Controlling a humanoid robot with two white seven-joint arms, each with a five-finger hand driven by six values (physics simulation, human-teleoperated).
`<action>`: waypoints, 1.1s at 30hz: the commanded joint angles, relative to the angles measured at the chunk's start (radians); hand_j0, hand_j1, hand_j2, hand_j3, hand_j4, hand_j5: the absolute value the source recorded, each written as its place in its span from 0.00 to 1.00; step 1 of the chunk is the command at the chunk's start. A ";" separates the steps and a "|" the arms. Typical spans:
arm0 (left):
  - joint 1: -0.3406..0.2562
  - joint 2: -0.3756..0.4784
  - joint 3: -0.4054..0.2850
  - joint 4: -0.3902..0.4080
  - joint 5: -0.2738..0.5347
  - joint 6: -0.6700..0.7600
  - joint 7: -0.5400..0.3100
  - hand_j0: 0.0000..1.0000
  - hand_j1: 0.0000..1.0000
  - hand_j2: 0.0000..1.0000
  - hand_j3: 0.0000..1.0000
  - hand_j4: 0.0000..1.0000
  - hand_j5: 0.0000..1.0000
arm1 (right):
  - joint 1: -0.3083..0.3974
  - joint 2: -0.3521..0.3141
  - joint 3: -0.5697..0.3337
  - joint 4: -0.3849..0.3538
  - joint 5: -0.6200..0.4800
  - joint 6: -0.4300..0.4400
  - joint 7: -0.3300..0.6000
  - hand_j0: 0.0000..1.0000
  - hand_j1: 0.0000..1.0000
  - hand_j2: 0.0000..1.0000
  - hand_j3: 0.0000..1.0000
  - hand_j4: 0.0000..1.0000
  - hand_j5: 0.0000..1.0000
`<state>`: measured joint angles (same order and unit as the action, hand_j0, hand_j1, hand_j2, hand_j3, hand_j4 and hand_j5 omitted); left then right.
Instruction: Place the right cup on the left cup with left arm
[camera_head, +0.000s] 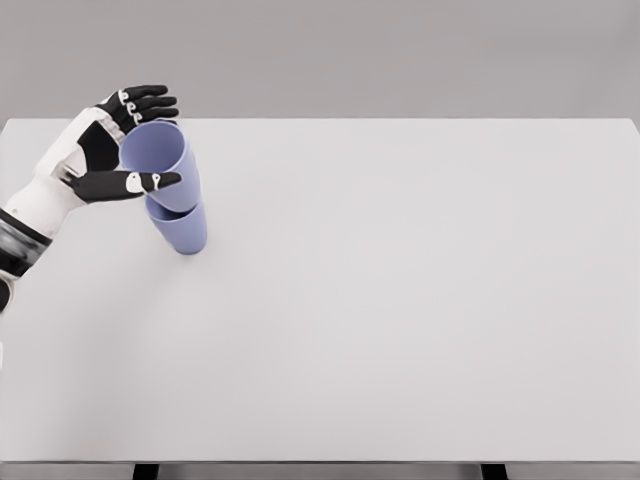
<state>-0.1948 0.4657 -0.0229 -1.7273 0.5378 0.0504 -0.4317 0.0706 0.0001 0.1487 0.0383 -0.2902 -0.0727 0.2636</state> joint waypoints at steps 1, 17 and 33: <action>0.000 0.001 0.001 0.009 0.005 0.002 0.001 0.77 0.77 0.77 0.77 0.77 0.77 | 0.000 0.000 0.000 0.000 0.000 -0.001 0.000 1.00 1.00 1.00 1.00 1.00 1.00; -0.009 0.002 0.009 0.040 0.005 0.017 0.001 0.77 0.77 0.77 0.77 0.77 0.77 | 0.000 0.000 0.000 0.000 0.000 0.001 0.000 1.00 1.00 1.00 1.00 1.00 1.00; -0.021 0.013 0.008 0.083 0.004 0.017 0.001 0.77 0.77 0.77 0.77 0.77 0.77 | 0.000 0.000 0.000 0.000 0.000 -0.001 0.000 1.00 1.00 1.00 1.00 1.00 1.00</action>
<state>-0.2163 0.4779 -0.0155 -1.6490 0.5364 0.0674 -0.4317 0.0706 0.0001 0.1487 0.0383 -0.2901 -0.0727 0.2636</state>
